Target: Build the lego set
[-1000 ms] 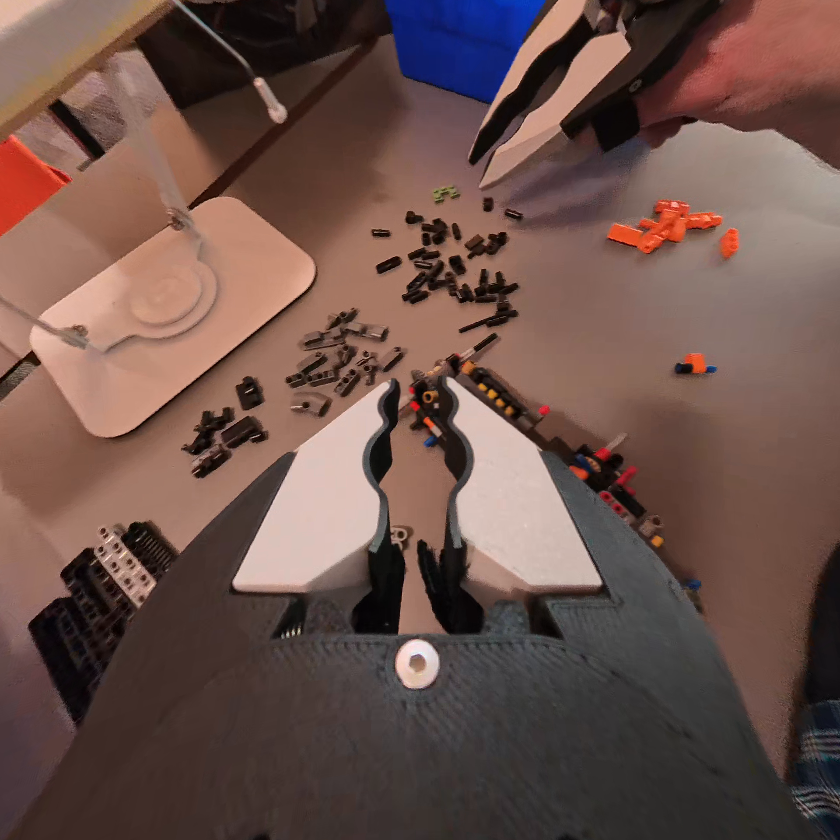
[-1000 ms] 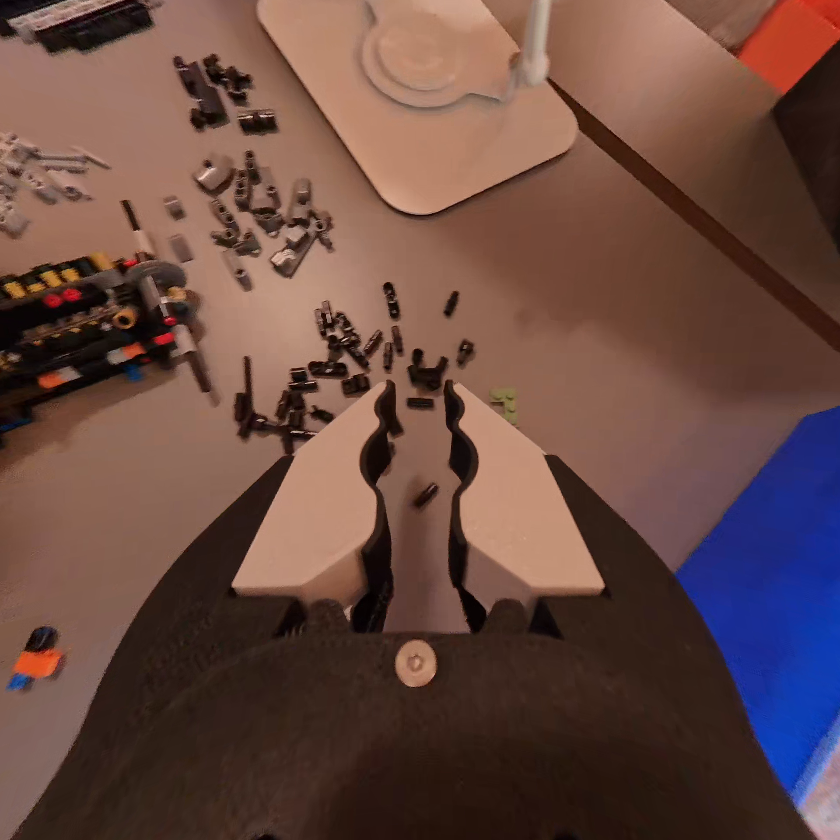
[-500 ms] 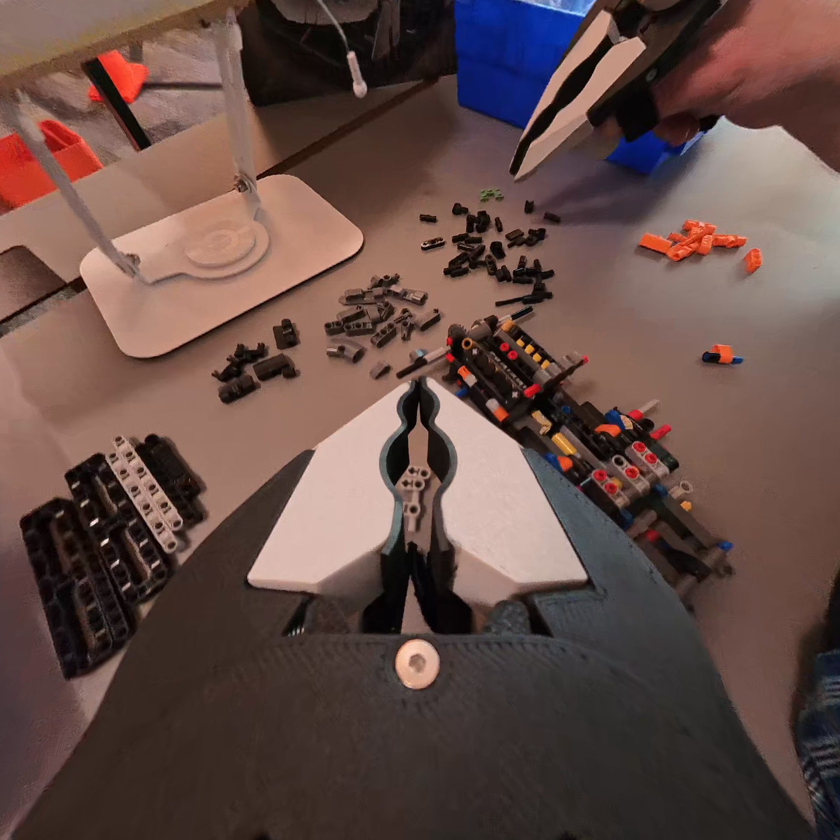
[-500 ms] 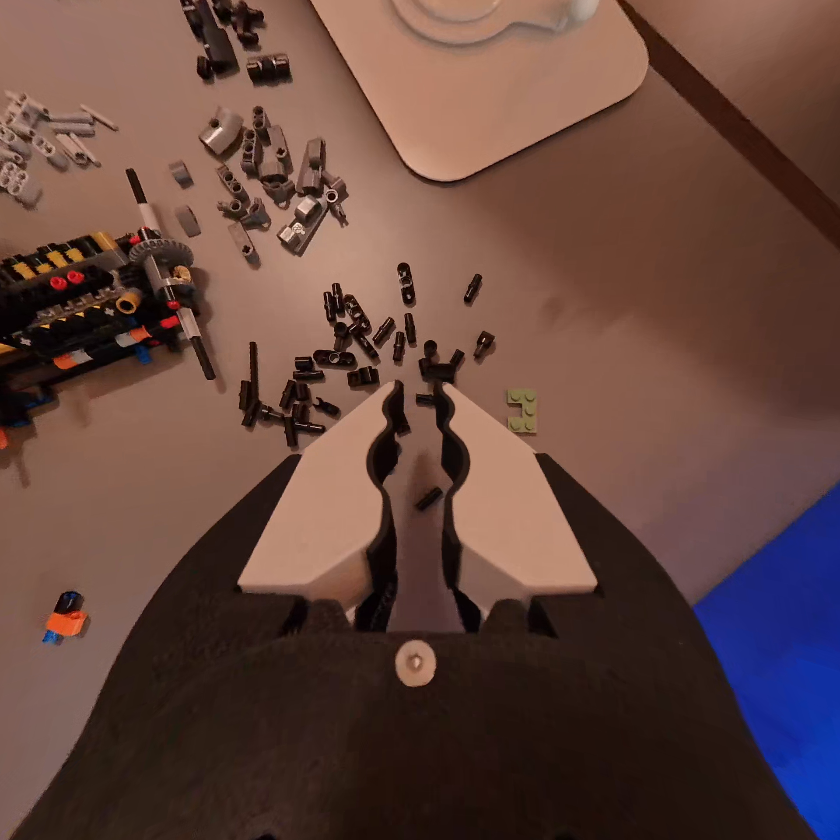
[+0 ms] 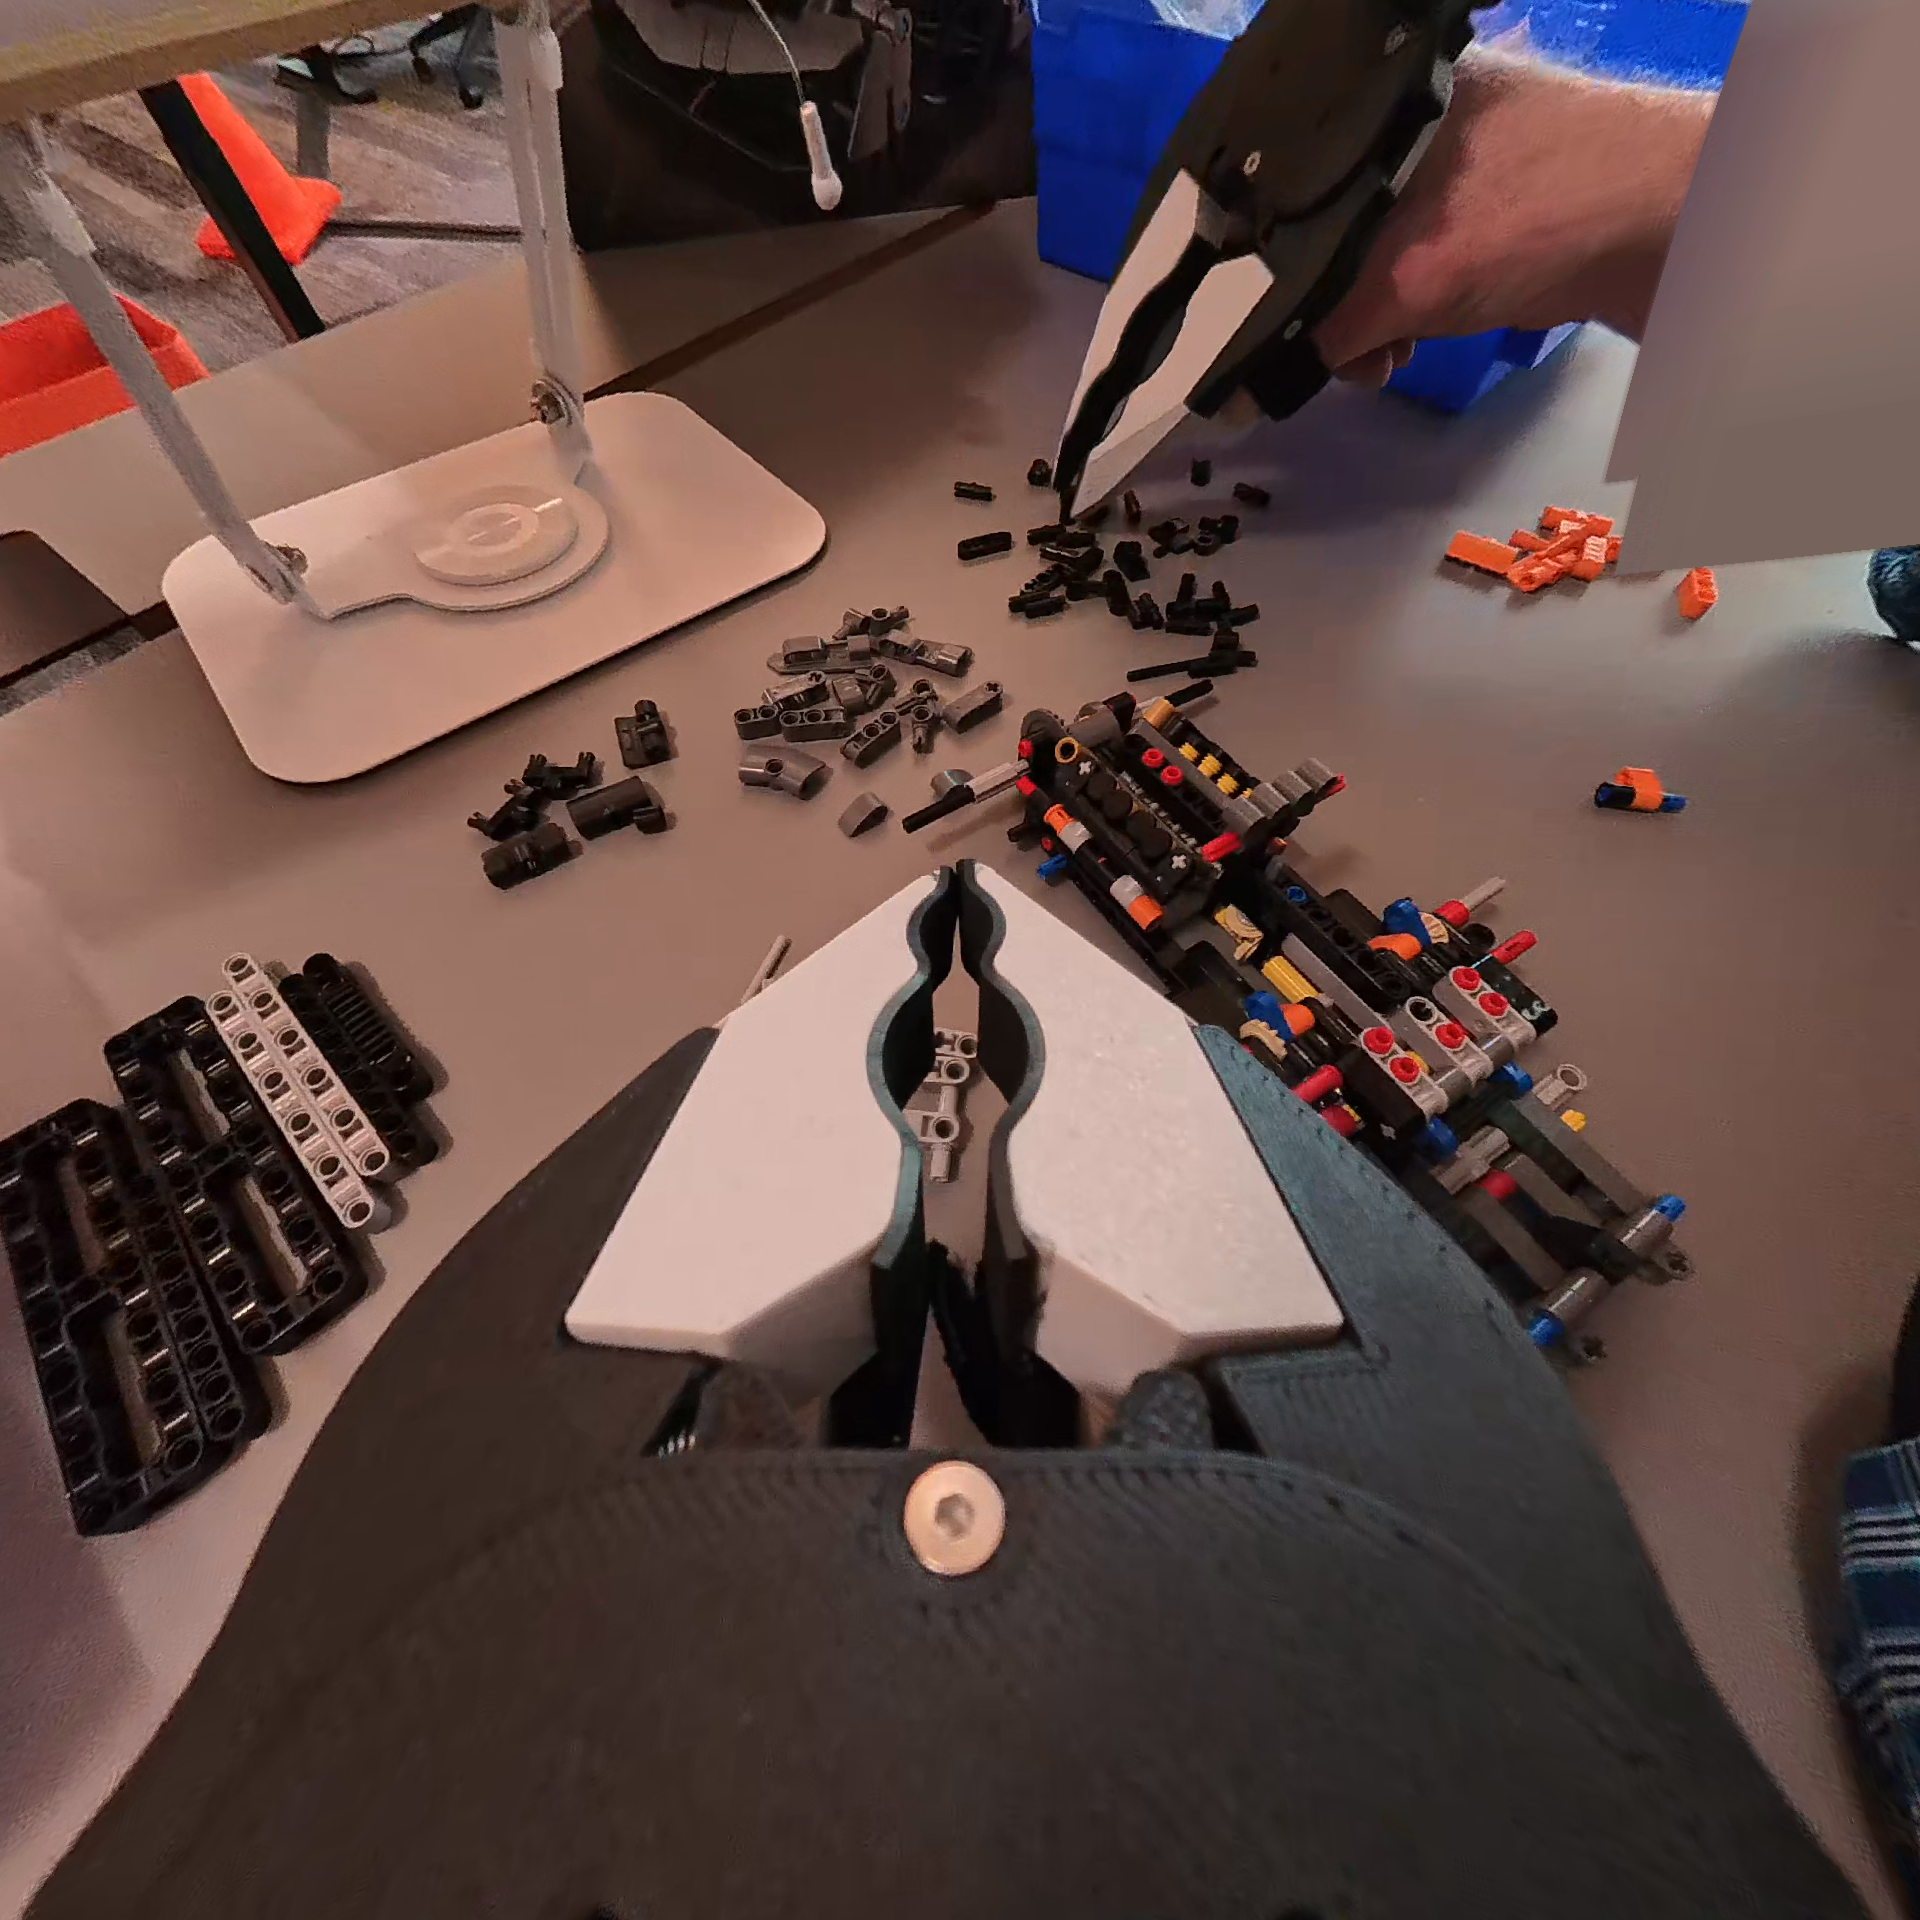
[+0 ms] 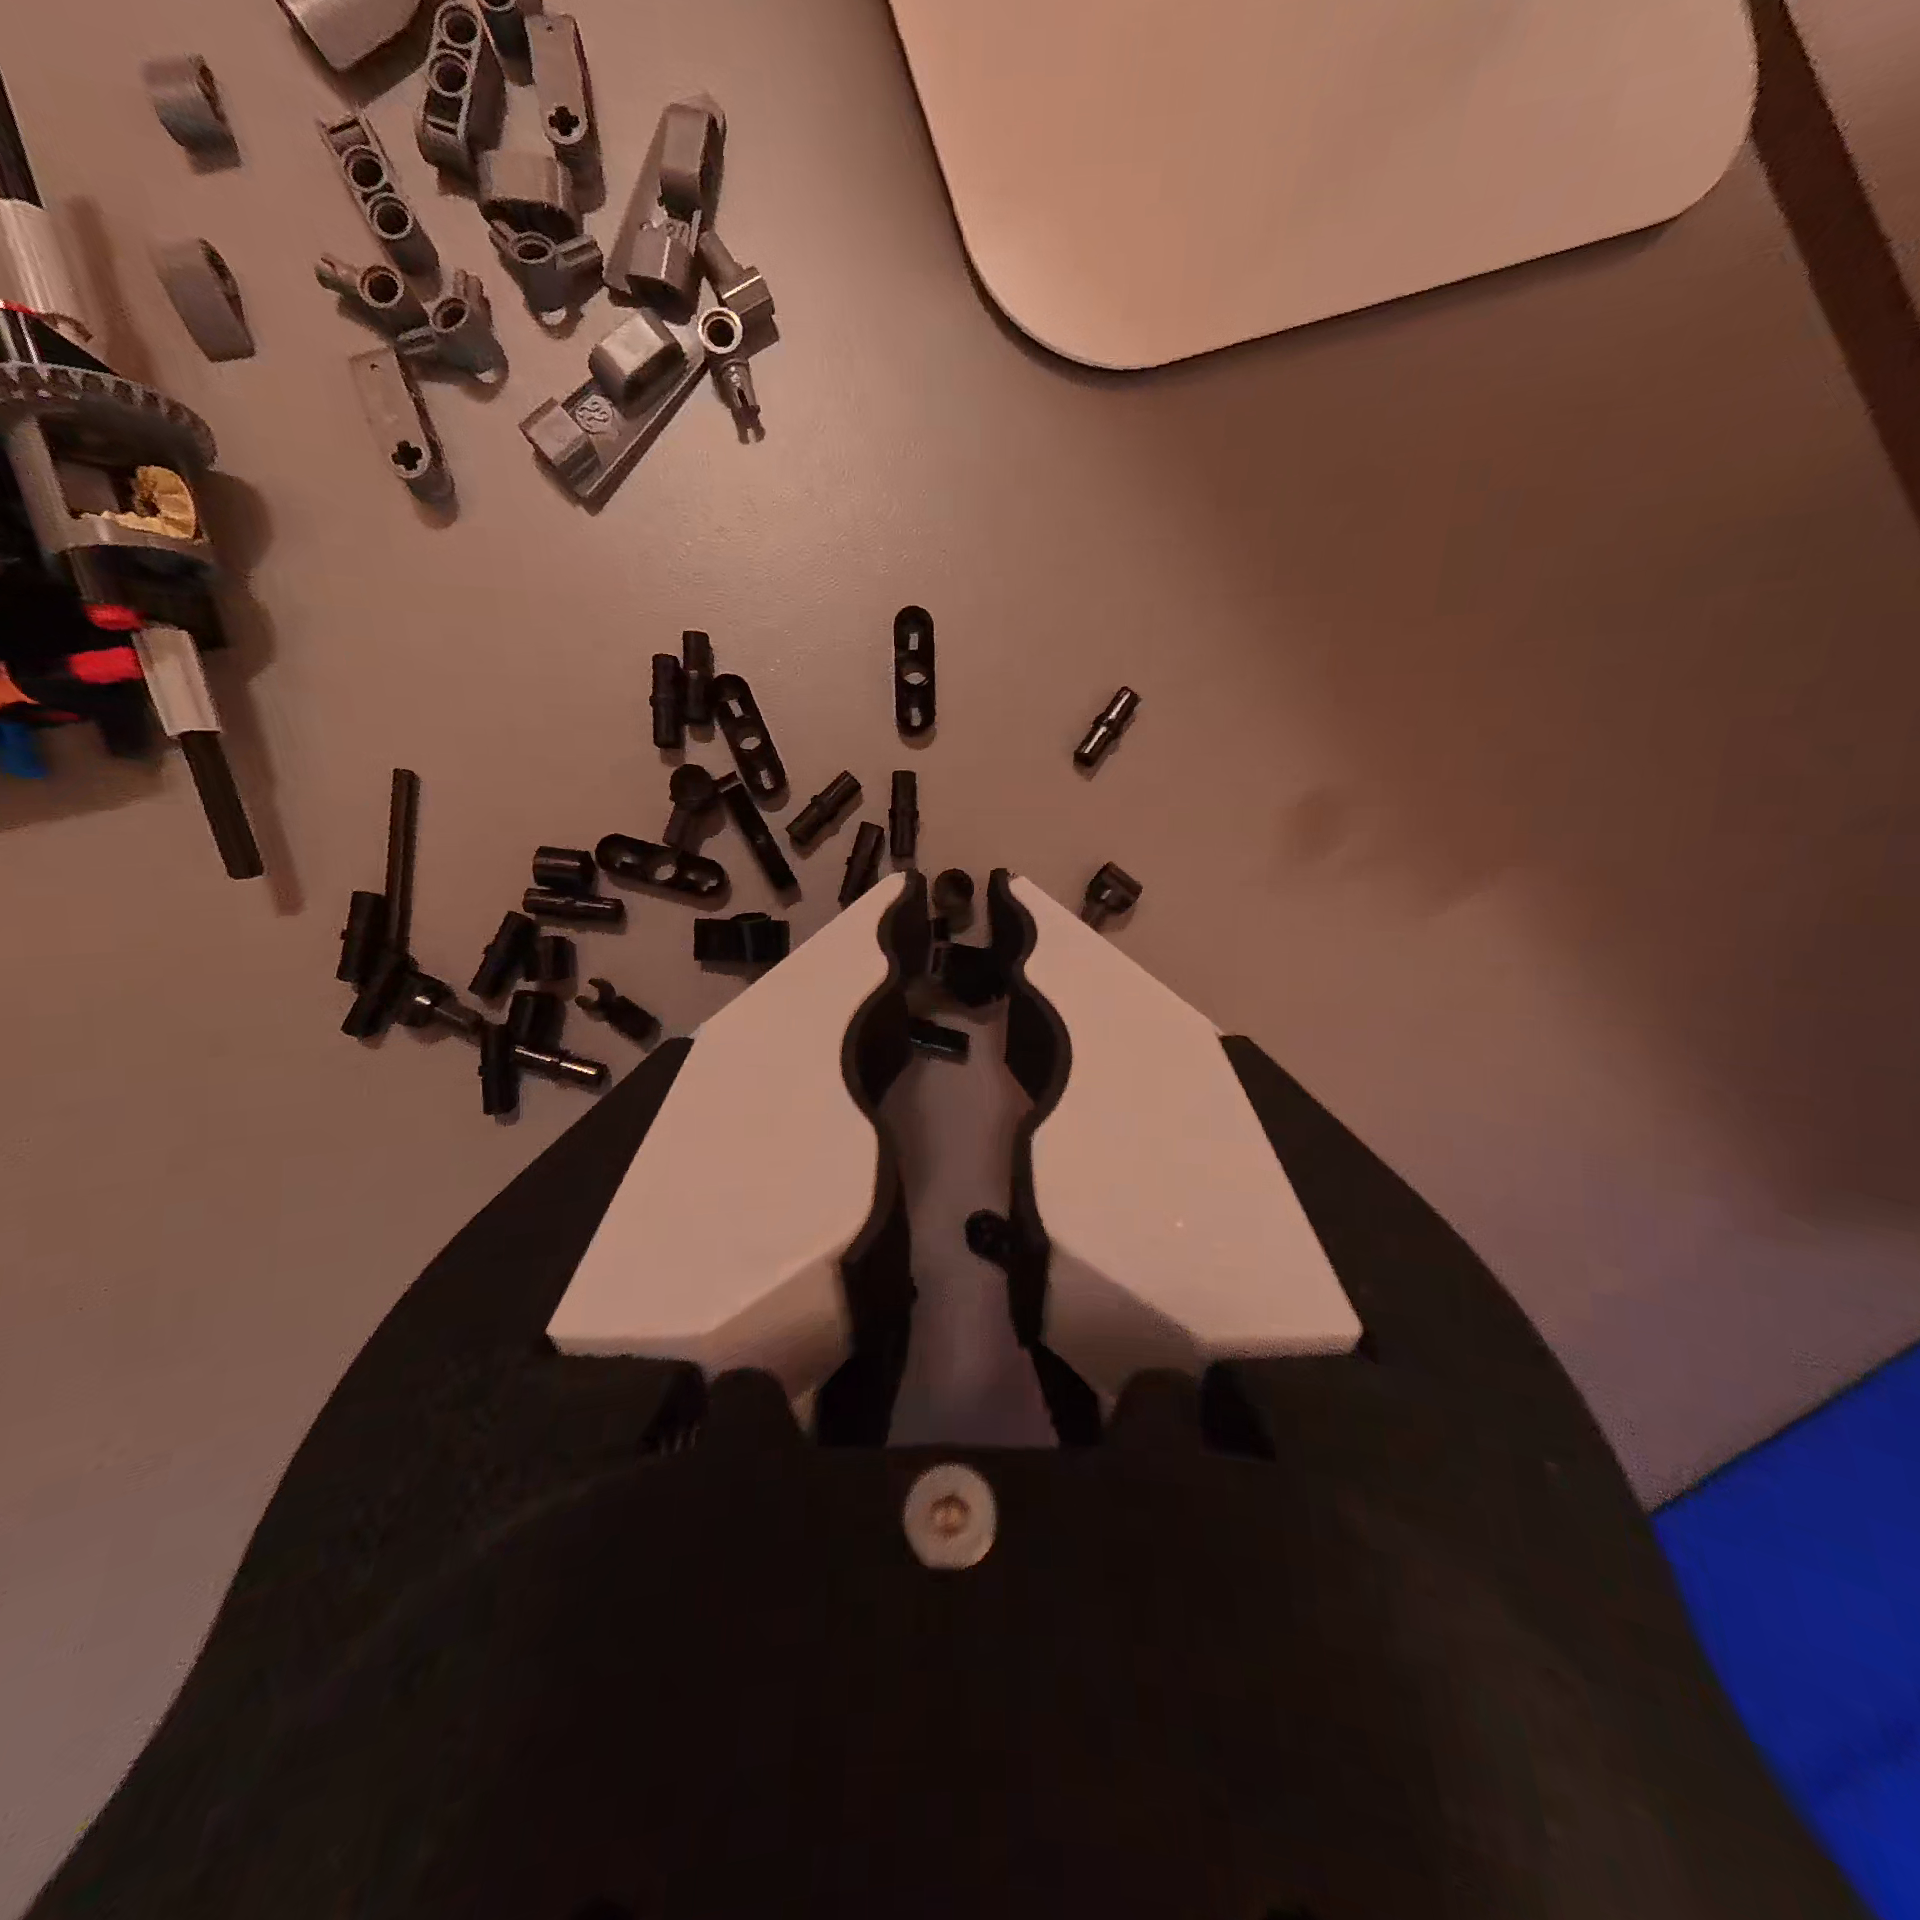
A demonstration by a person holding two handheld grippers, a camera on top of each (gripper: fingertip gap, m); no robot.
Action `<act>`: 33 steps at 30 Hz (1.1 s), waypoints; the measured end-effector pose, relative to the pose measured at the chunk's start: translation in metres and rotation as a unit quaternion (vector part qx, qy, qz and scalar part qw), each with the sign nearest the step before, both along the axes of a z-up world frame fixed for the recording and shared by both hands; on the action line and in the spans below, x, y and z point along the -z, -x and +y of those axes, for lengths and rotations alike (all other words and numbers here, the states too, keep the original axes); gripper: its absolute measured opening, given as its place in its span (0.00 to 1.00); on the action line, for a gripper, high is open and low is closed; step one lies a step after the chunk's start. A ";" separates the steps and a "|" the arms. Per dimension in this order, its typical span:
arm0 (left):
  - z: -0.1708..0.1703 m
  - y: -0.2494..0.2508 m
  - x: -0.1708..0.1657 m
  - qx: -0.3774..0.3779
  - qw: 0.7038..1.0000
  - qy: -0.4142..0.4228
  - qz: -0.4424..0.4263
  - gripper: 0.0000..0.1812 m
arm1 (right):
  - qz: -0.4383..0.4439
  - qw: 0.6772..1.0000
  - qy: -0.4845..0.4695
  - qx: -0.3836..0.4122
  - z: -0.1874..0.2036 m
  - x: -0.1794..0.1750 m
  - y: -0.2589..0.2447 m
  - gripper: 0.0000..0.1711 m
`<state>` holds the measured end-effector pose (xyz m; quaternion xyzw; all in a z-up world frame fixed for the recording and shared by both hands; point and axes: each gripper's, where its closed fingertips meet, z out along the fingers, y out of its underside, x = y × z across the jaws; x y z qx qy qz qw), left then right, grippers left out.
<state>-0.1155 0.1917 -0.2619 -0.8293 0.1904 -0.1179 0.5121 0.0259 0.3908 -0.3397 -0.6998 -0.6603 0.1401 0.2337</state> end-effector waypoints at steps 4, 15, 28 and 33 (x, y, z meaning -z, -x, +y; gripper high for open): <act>0.001 0.000 -0.001 0.001 1.000 -0.003 -0.002 0.00 | 0.003 1.000 0.003 -0.001 0.000 0.003 0.001 0.02; 0.001 -0.008 -0.005 0.011 1.000 -0.006 0.001 0.00 | 0.069 0.997 -0.024 -0.010 -0.027 -0.049 -0.010 0.02; -0.011 -0.049 -0.019 0.081 0.997 -0.012 0.003 0.03 | 0.123 0.992 -0.023 -0.010 -0.130 -0.092 -0.062 0.03; -0.022 -0.094 -0.020 0.148 0.989 0.001 0.006 0.05 | 0.133 0.991 0.003 -0.017 -0.173 -0.077 -0.083 0.03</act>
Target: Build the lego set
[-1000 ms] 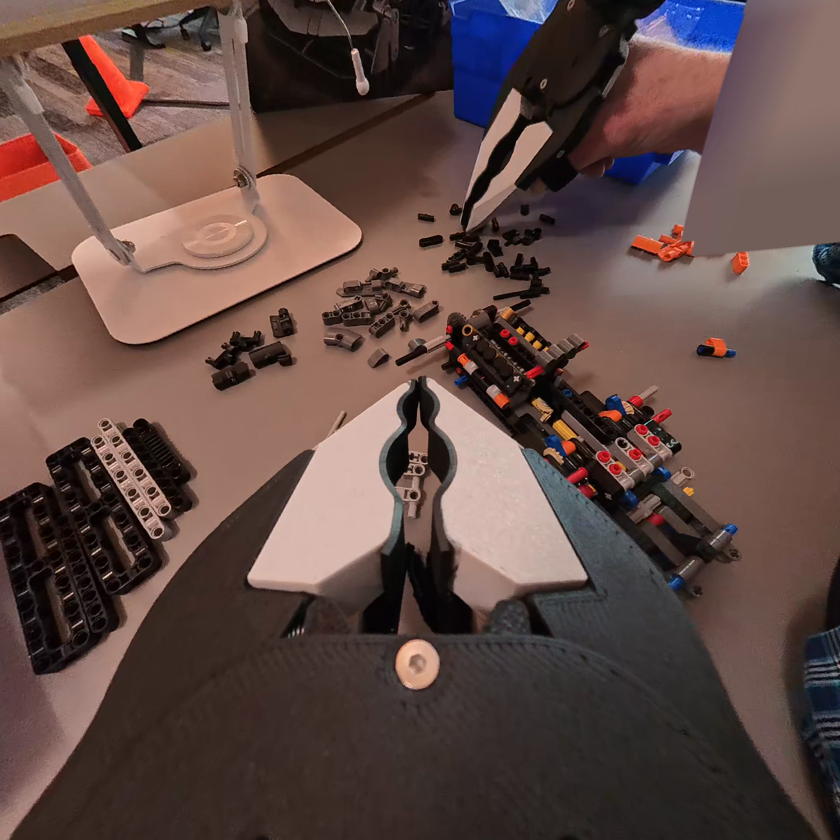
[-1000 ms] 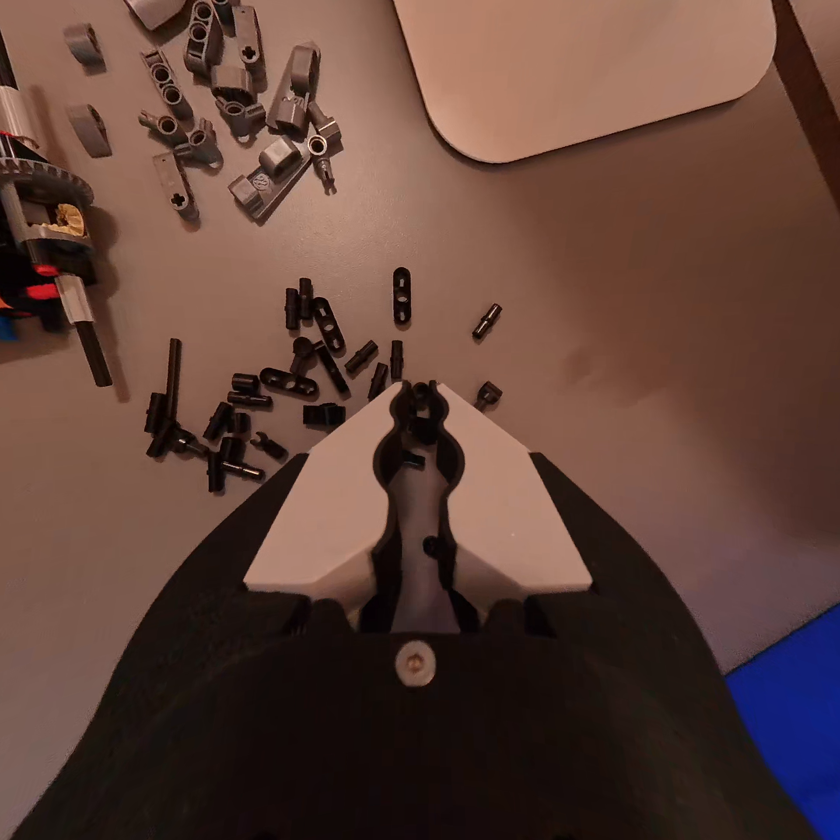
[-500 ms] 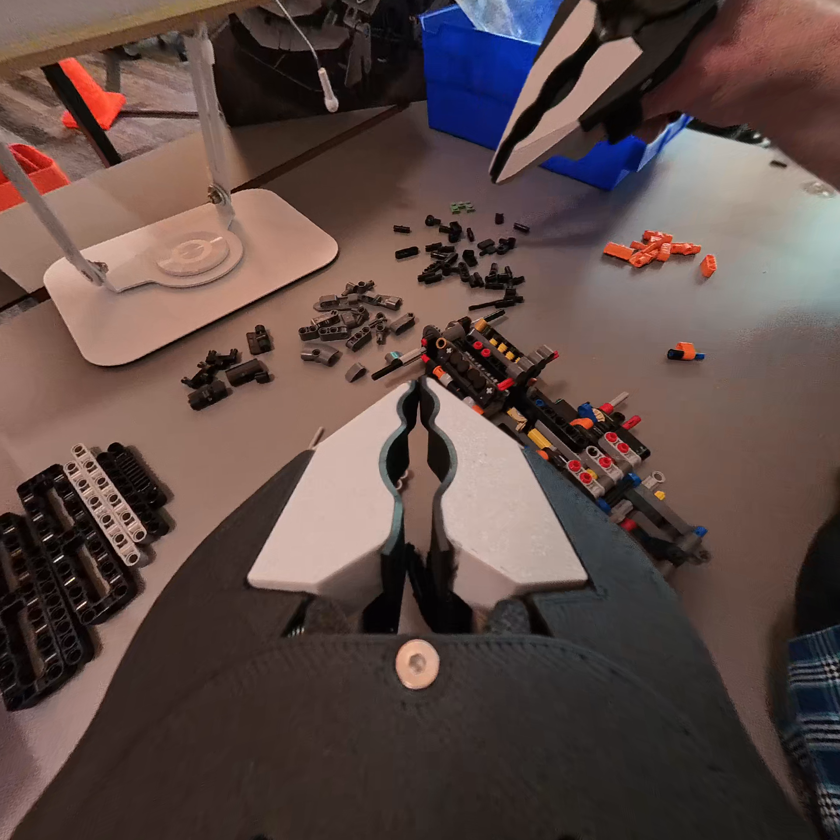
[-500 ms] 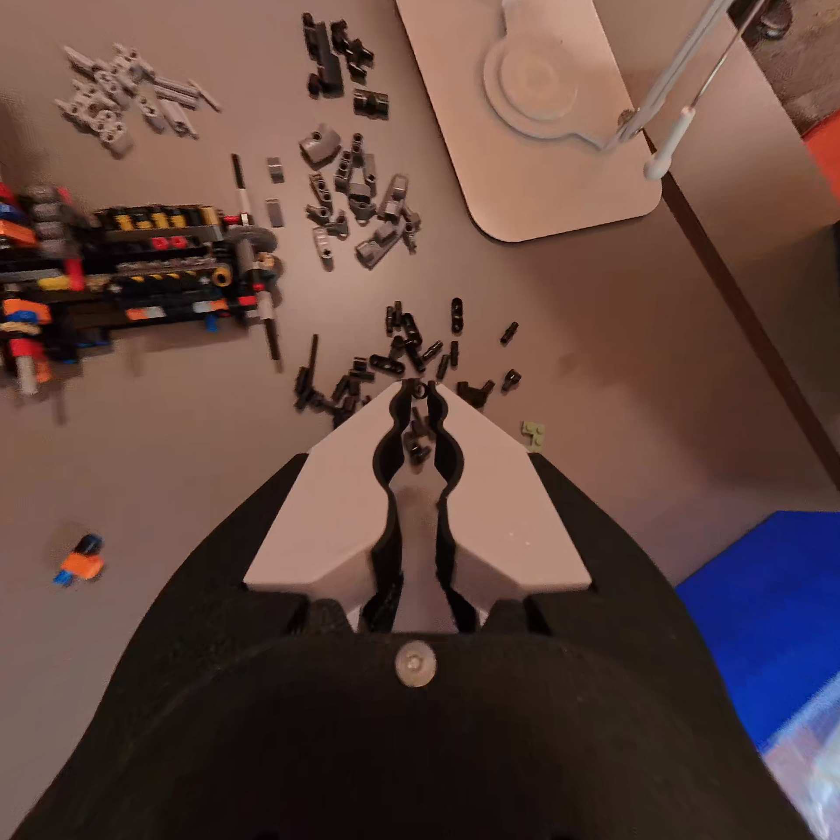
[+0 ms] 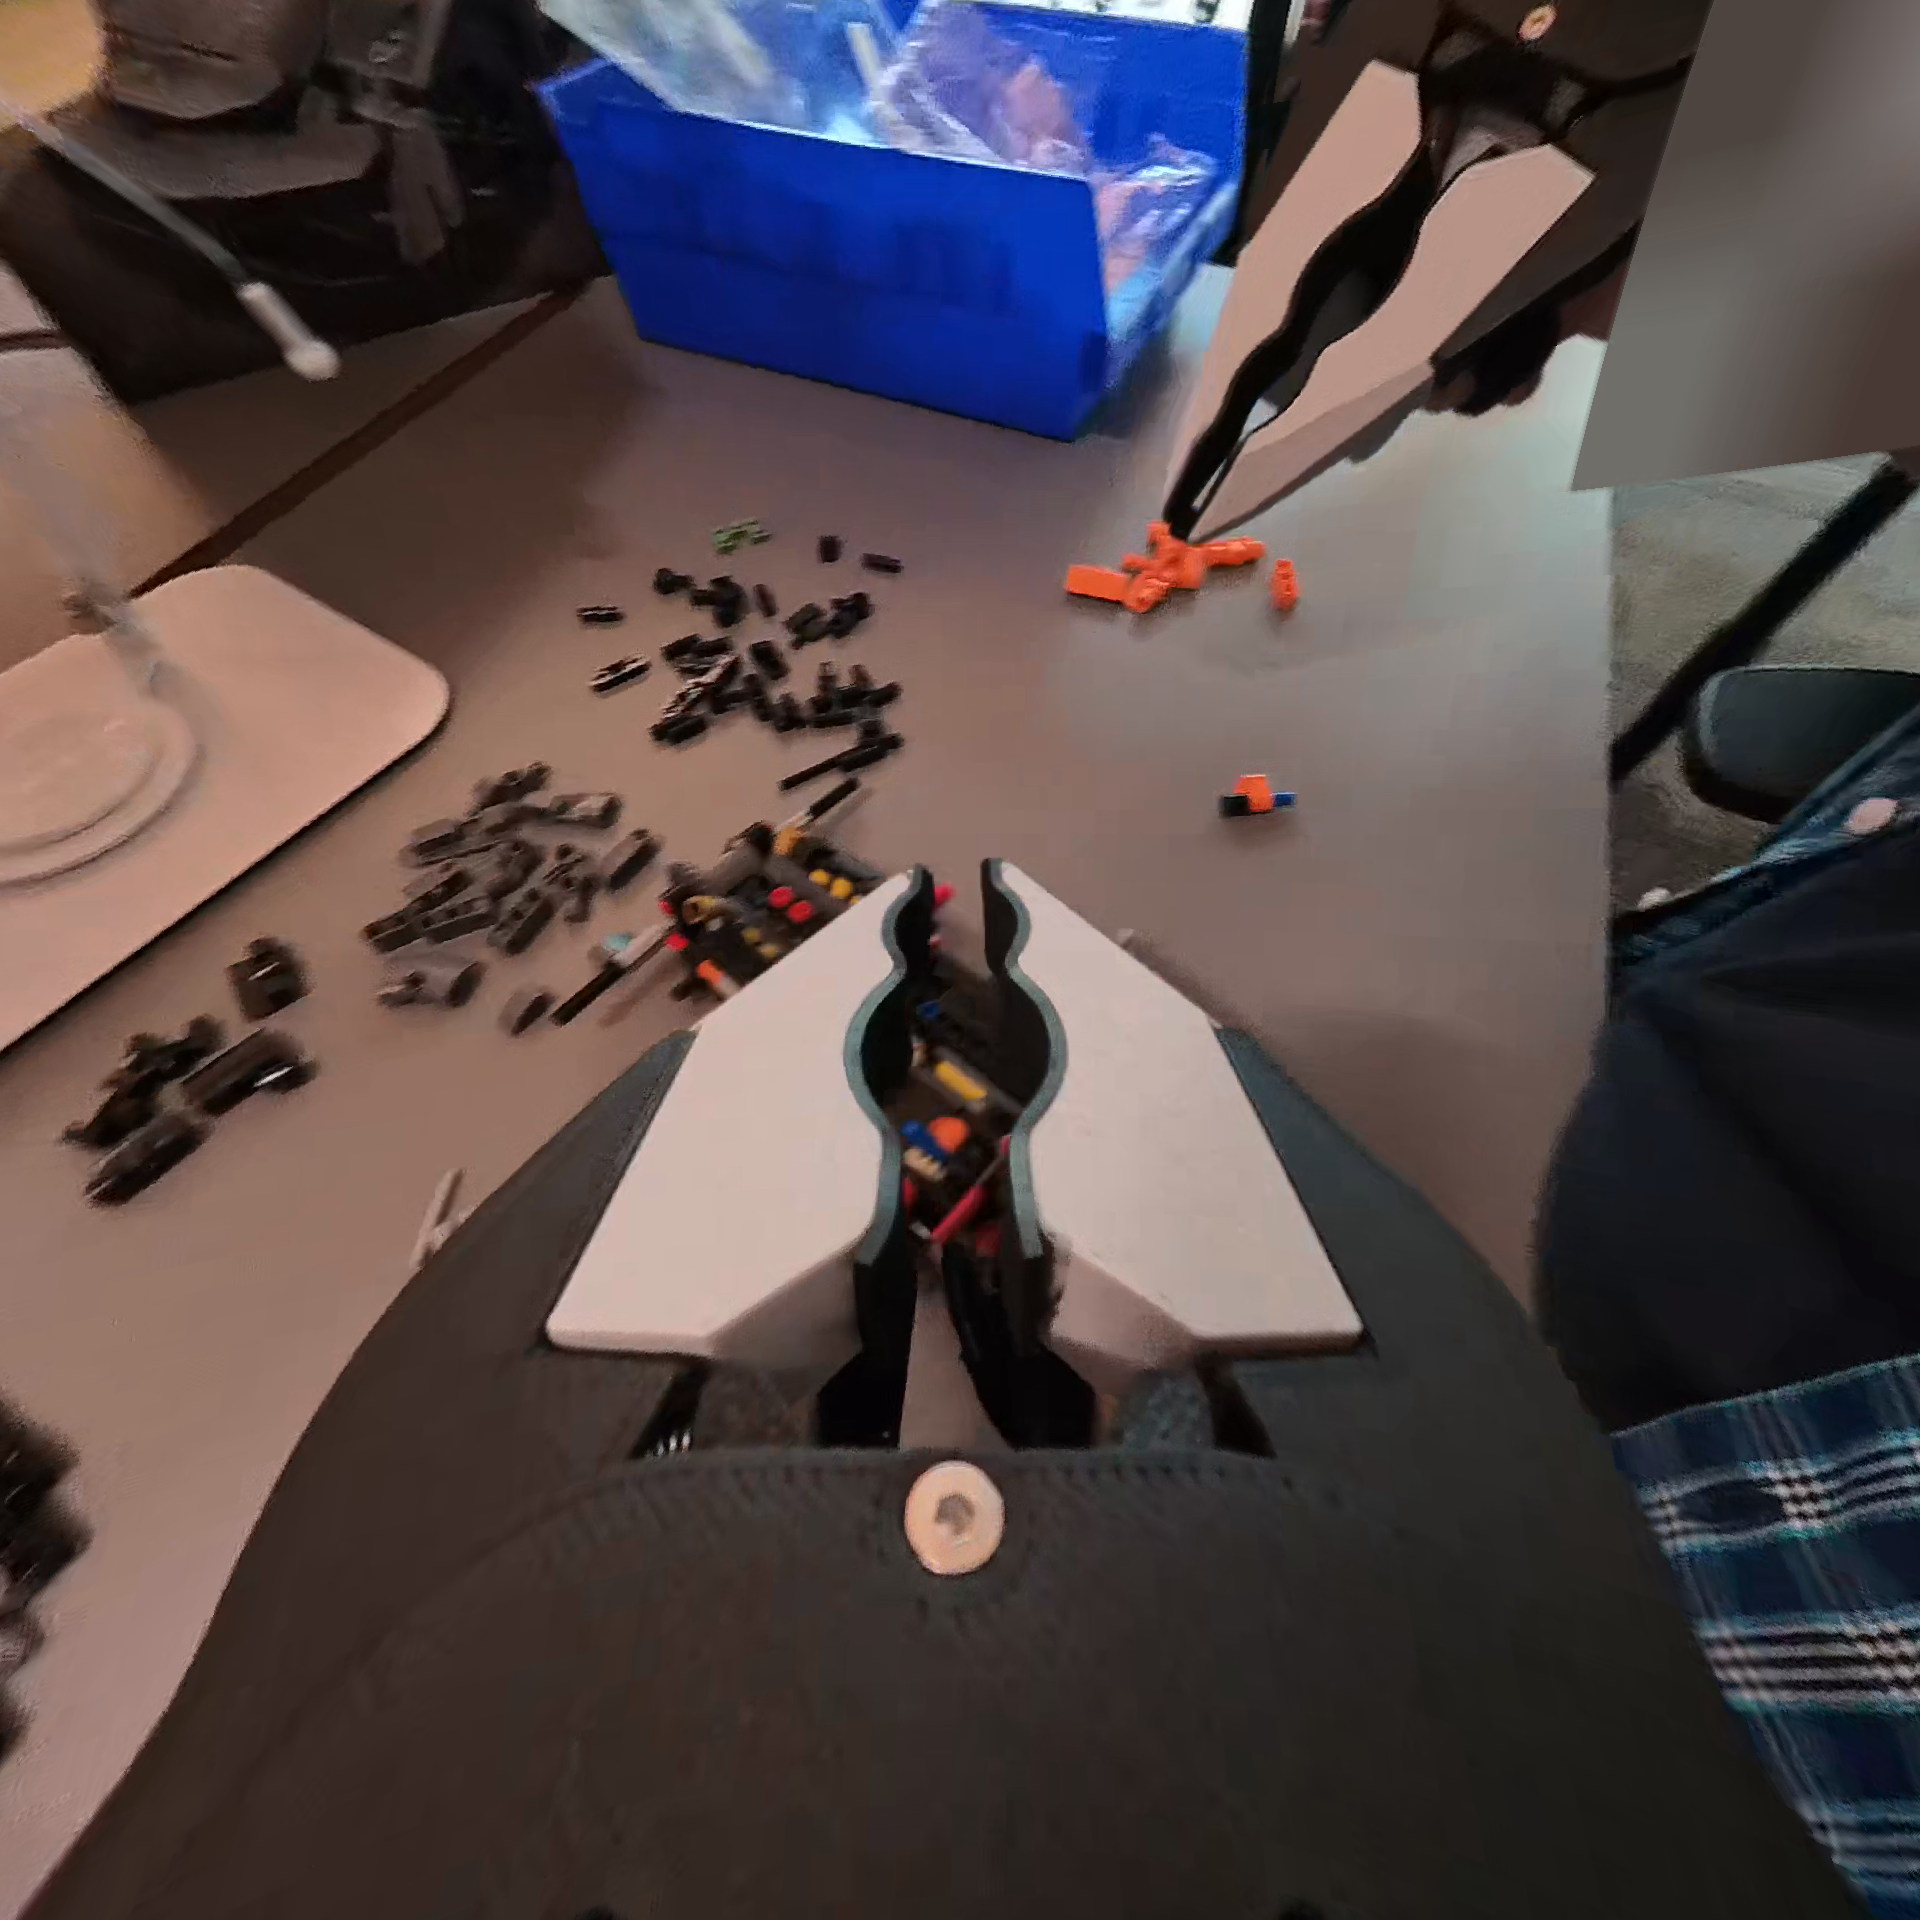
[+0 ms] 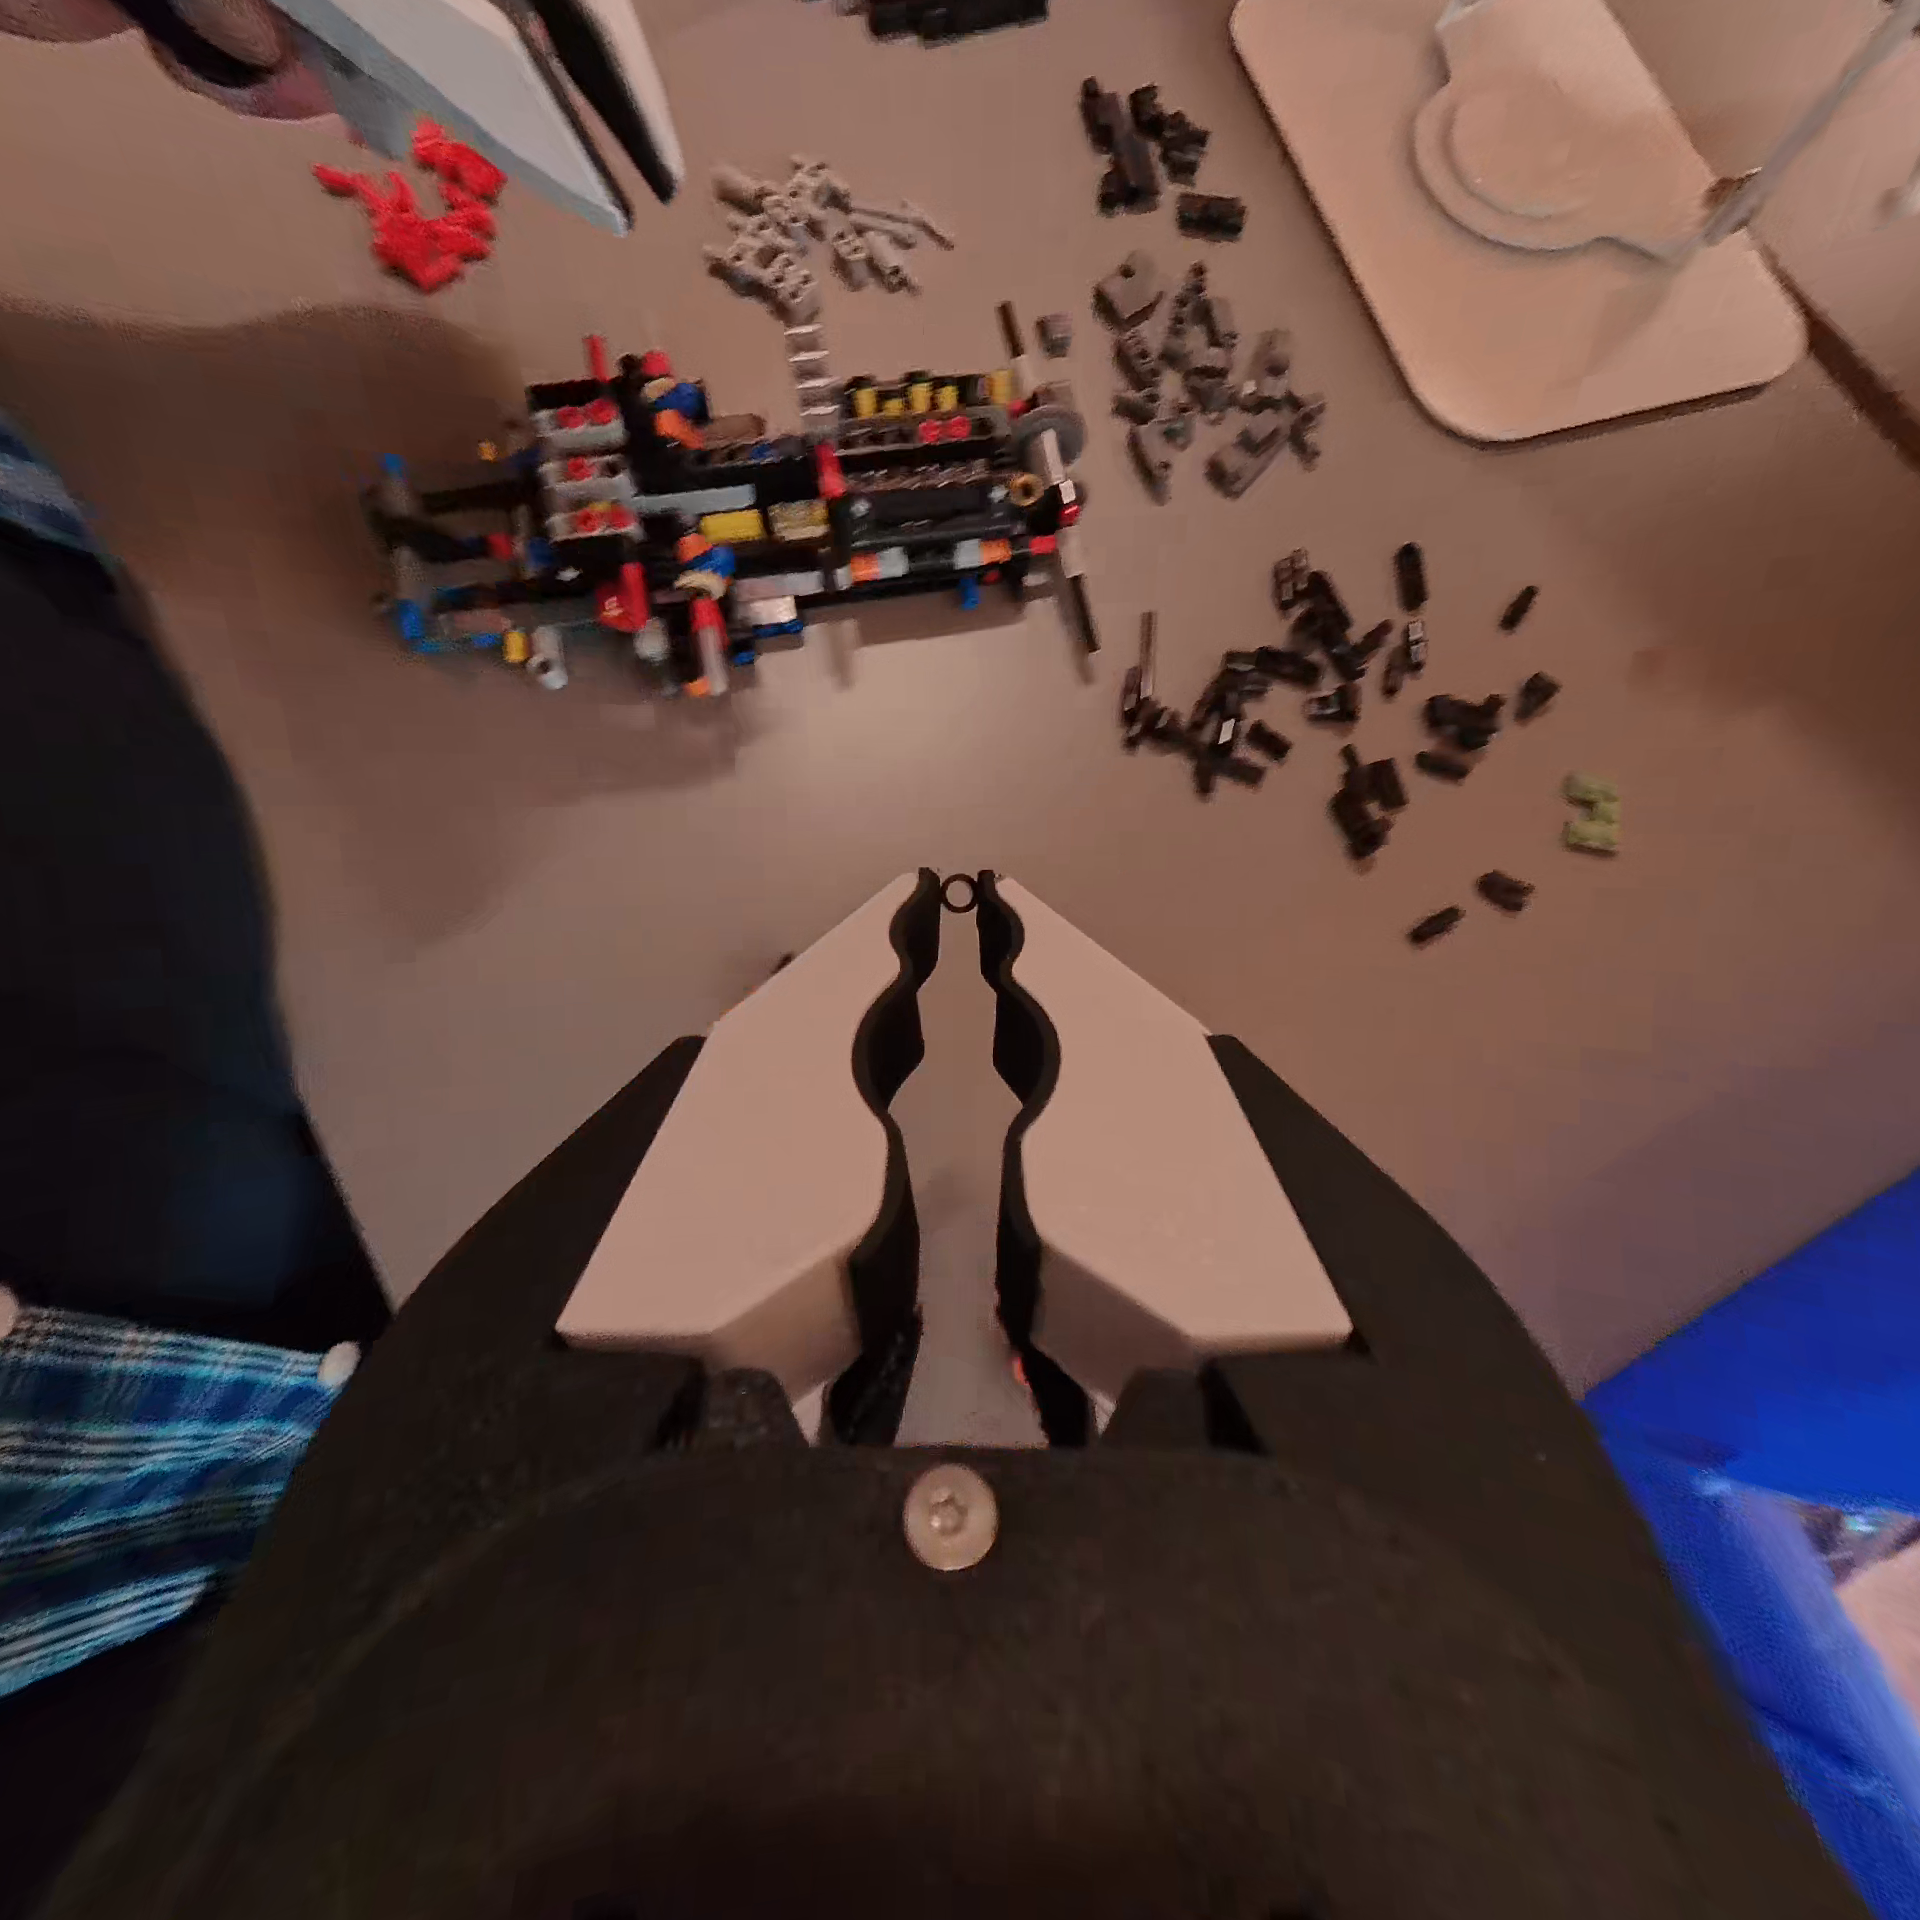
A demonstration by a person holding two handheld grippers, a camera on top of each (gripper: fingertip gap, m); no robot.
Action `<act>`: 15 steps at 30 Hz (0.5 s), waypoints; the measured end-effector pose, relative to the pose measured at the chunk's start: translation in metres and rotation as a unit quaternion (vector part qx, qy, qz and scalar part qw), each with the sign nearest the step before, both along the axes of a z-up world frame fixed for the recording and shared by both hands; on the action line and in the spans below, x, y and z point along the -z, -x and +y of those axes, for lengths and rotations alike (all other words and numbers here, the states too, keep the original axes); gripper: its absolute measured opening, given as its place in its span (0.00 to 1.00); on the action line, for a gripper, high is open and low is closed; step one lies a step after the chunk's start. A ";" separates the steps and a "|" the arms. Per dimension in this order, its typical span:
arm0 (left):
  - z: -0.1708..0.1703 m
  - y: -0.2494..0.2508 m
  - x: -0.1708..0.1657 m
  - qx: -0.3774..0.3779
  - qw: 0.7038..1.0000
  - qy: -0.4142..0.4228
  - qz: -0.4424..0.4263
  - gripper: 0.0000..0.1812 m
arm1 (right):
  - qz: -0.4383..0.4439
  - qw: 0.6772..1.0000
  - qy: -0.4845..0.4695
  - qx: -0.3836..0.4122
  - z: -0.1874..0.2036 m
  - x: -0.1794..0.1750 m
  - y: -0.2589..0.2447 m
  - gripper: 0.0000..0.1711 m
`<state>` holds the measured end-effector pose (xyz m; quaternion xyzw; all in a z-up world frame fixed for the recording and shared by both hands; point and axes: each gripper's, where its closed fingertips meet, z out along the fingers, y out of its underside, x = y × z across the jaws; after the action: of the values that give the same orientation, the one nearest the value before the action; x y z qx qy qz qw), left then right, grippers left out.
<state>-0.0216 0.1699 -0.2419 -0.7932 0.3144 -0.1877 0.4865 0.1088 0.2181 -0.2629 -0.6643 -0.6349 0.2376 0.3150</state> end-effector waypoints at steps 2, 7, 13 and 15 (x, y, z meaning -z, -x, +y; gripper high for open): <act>-0.006 -0.019 0.002 0.027 1.000 0.006 0.007 0.05 | 0.000 1.000 0.007 -0.008 -0.017 0.008 -0.007 0.03; -0.018 -0.059 0.012 0.067 0.997 0.021 0.030 0.05 | -0.007 0.999 -0.038 -0.029 -0.042 0.035 -0.017 0.03; -0.025 -0.082 0.019 0.070 0.996 0.034 0.038 0.05 | -0.047 0.990 -0.126 -0.052 -0.050 0.069 -0.021 0.03; -0.027 -0.087 0.020 0.070 0.996 0.047 0.035 0.05 | -0.048 0.989 -0.125 -0.061 -0.055 0.075 -0.022 0.03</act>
<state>0.0658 0.1424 -0.2621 -0.7974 0.3768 -0.2081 0.4230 0.1306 0.1634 -0.3374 -0.5905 -0.7131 0.1432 0.3495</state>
